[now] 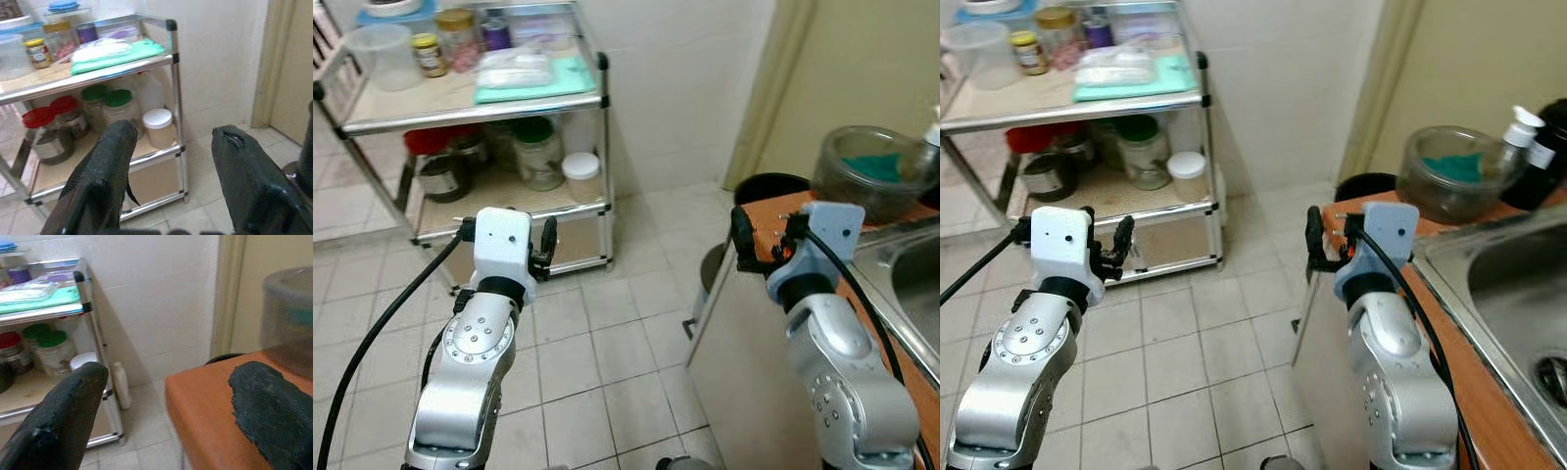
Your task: Kitchen organization
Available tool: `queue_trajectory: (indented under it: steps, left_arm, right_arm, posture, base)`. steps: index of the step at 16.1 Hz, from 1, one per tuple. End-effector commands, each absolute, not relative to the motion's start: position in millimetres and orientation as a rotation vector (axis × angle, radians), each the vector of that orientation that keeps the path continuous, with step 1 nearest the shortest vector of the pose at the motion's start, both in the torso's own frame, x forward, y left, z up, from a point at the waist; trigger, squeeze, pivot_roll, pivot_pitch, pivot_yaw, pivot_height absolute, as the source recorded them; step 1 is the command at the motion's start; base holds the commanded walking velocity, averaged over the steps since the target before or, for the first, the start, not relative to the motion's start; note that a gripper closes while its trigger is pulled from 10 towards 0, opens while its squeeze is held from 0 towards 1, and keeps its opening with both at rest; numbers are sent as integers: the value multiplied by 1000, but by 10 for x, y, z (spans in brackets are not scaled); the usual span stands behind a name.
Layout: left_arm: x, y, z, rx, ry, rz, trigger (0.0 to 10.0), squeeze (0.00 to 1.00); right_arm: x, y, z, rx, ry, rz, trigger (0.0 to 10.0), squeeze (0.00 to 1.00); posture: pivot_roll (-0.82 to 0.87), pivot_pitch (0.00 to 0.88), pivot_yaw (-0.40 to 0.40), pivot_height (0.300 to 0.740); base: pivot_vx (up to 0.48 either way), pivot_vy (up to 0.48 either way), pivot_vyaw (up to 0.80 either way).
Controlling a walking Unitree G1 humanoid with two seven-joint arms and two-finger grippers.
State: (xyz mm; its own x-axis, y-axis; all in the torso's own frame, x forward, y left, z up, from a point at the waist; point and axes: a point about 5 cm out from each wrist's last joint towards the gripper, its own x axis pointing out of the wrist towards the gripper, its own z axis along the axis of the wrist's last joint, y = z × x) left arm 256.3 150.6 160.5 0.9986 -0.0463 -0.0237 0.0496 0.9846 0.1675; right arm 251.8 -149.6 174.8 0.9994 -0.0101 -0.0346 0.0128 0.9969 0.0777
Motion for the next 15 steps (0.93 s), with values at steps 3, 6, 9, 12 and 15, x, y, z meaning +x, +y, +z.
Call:
queue_trajectory:
  steps: [3, 6, 9, 12, 15]
  left_arm:
    - [2567, 1555, 1634, 165, 10, -33, 10000, 0]
    - [2573, 1536, 1635, 108, 7, -45, 10000, 0]
    - [2618, 1523, 1635, 129, 4, -39, 10000, 0]
    - [2629, 1514, 1645, 129, -2, -54, 10000, 0]
    - [2633, 1512, 1641, 132, -1, -58, 10000, 0]
  right_arm:
    - [2538, -1521, 1815, 5, 11, -45, 10000, 1000]
    - [2531, -1547, 1802, 2, 22, -45, 10000, 1000]
    - [2517, -1549, 1777, -67, 29, -48, 10000, 1000]
    - [2516, -1543, 1786, -45, 27, -56, 10000, 1000]
    - [2524, -1562, 1793, -13, 27, -65, 10000, 1000]
  posture:
    - [-2, 0, 33, 740]
    - [-30, 0, 51, 740]
    - [-36, 0, 59, 740]
    - [-38, 0, 63, 740]
    - [-30, 0, 61, 740]
  base:
    - [0, 0, -625]
    - [0, 320, -623]
    - [0, 160, -698]
    - [0, 0, -744]
    - [0, 0, -752]
